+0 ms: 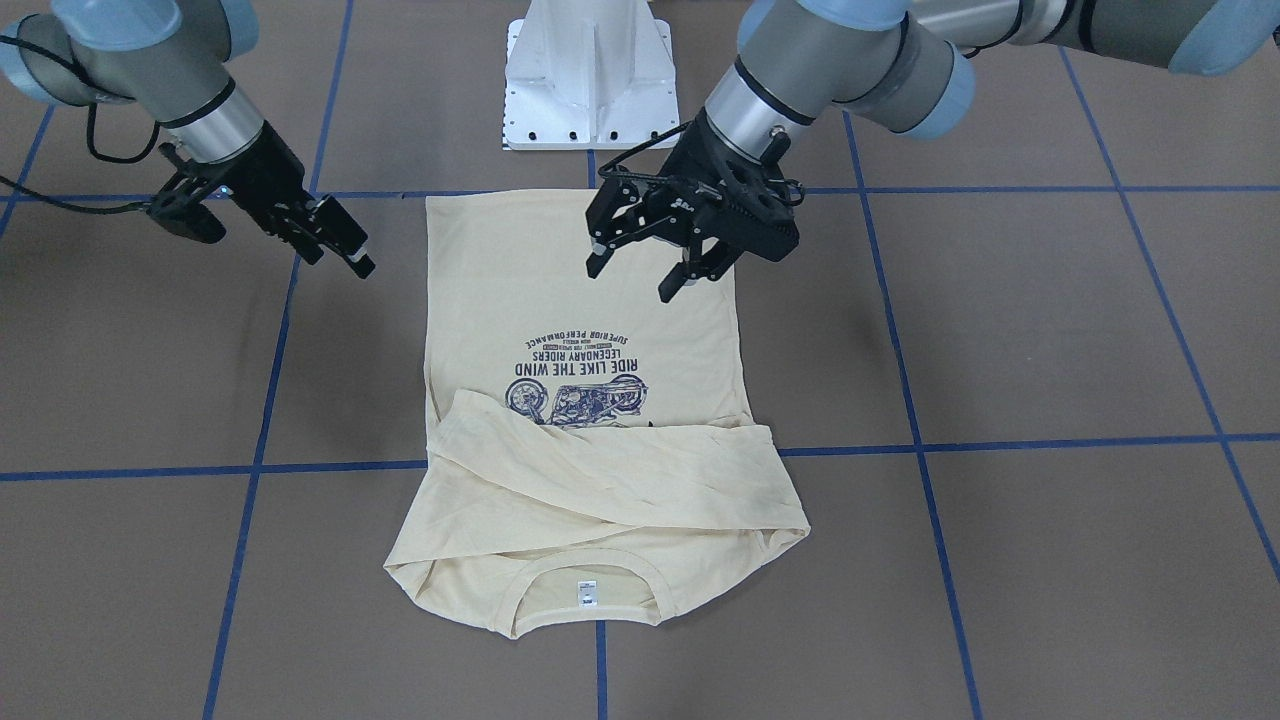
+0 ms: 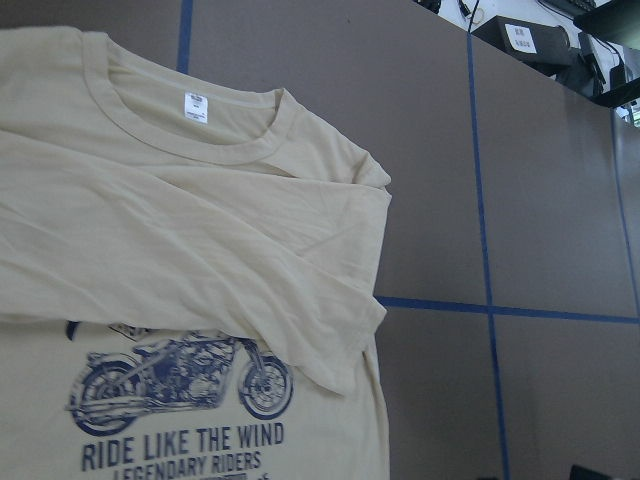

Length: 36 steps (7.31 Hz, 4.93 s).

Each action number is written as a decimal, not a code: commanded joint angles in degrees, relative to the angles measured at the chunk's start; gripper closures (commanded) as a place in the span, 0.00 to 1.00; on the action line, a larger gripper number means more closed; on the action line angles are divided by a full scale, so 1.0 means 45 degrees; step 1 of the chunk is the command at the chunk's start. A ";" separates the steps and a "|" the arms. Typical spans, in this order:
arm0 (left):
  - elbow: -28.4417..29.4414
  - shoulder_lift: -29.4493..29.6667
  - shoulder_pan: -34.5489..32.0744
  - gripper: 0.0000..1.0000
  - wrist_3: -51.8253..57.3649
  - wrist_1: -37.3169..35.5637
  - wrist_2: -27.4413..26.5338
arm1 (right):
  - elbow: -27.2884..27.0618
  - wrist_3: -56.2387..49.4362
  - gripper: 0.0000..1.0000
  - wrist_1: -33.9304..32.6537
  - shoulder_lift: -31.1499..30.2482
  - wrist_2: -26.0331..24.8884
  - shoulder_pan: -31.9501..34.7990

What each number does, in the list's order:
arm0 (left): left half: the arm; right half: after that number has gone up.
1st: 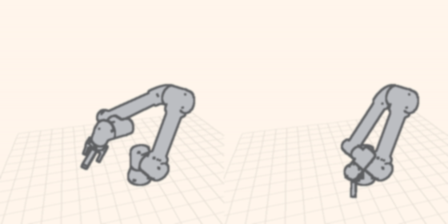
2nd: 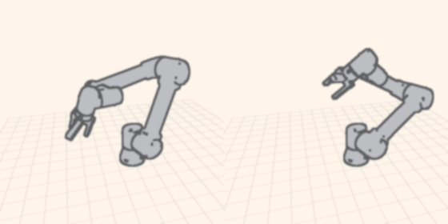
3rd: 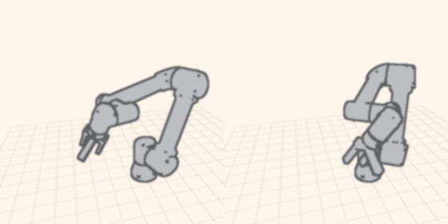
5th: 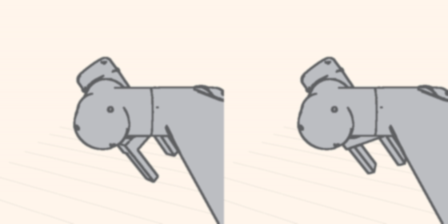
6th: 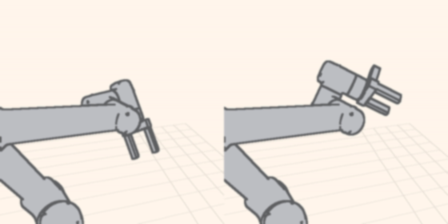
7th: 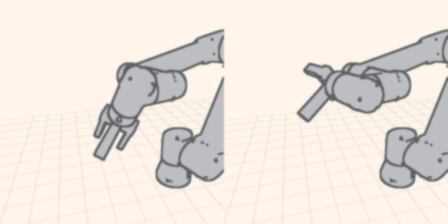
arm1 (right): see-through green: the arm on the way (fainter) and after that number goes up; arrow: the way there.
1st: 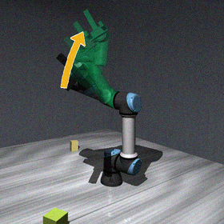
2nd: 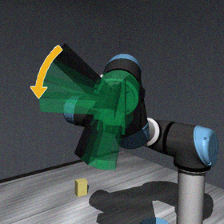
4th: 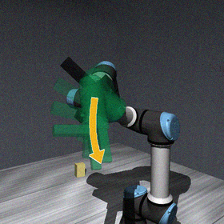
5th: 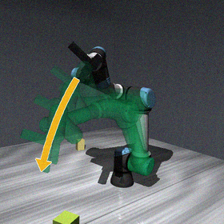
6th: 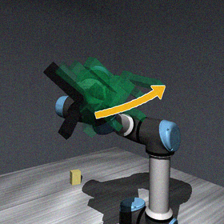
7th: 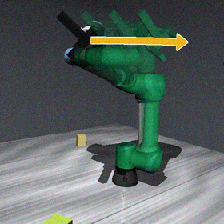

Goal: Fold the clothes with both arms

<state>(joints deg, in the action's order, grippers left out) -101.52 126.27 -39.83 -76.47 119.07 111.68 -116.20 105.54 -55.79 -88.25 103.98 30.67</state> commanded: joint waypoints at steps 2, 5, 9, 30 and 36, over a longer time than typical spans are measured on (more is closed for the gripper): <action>-0.0059 -0.0383 -0.0231 0.15 0.0510 0.0005 -0.0033 | -0.0311 0.2463 0.01 -0.0568 -0.0503 -0.3260 -0.4153; 0.0059 -0.0383 -0.0192 0.15 0.0490 0.0024 -0.0033 | -0.0154 0.3226 0.04 -0.0611 -0.0525 -0.3458 -0.4686; 0.0040 -0.0422 -0.0192 0.14 0.0471 0.0044 -0.0053 | -0.0077 0.3247 0.09 -0.0630 -0.0368 -0.3458 -0.4707; 0.0138 -0.0461 -0.0114 0.14 0.0393 0.0063 -0.0111 | -0.0018 0.3422 0.25 -0.1392 -0.0173 -0.3361 -0.4843; 0.0138 -0.0598 -0.0094 0.14 0.0412 0.0102 -0.0092 | 0.0099 0.3422 0.26 -0.1392 -0.0075 -0.3439 -0.5136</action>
<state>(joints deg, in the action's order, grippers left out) -100.90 123.81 -40.26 -74.69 119.47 111.24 -115.85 120.94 -62.05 -88.62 88.51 7.70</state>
